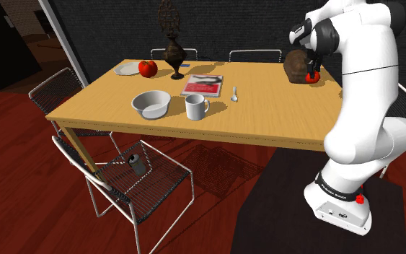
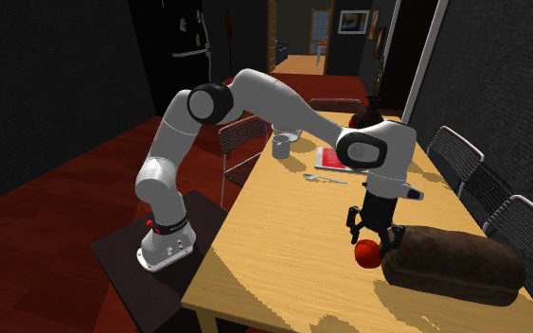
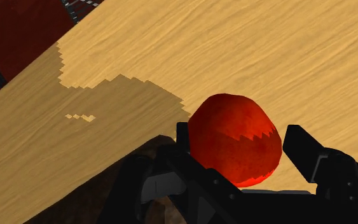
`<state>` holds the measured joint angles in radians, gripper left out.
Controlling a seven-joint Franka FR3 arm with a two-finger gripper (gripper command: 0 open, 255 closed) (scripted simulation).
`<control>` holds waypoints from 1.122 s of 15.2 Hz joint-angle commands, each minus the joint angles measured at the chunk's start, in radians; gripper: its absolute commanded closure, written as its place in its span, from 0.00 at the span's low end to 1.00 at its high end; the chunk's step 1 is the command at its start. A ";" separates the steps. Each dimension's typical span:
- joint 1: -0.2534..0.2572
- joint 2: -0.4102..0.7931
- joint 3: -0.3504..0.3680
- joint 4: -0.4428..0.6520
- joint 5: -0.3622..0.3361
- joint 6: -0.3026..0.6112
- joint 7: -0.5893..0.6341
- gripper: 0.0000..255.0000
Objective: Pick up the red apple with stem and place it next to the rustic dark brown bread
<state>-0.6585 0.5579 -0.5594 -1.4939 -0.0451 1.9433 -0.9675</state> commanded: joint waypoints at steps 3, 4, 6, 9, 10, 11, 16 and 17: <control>-0.002 0.019 0.006 -0.029 0.006 0.046 0.007 1.00; -0.002 0.024 0.007 -0.035 0.008 0.056 0.009 1.00; -0.004 0.035 0.010 -0.048 0.011 0.078 0.012 1.00; -0.004 0.035 0.010 -0.048 0.011 0.078 0.012 1.00; -0.004 0.035 0.010 -0.048 0.011 0.078 0.012 1.00; -0.004 0.035 0.010 -0.048 0.011 0.078 0.012 1.00; -0.004 0.036 0.011 -0.047 0.012 0.079 0.012 0.00; -0.004 0.036 0.011 -0.047 0.012 0.079 0.012 0.00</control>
<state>-0.6626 0.5931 -0.5488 -1.5410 -0.0335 2.0219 -0.9554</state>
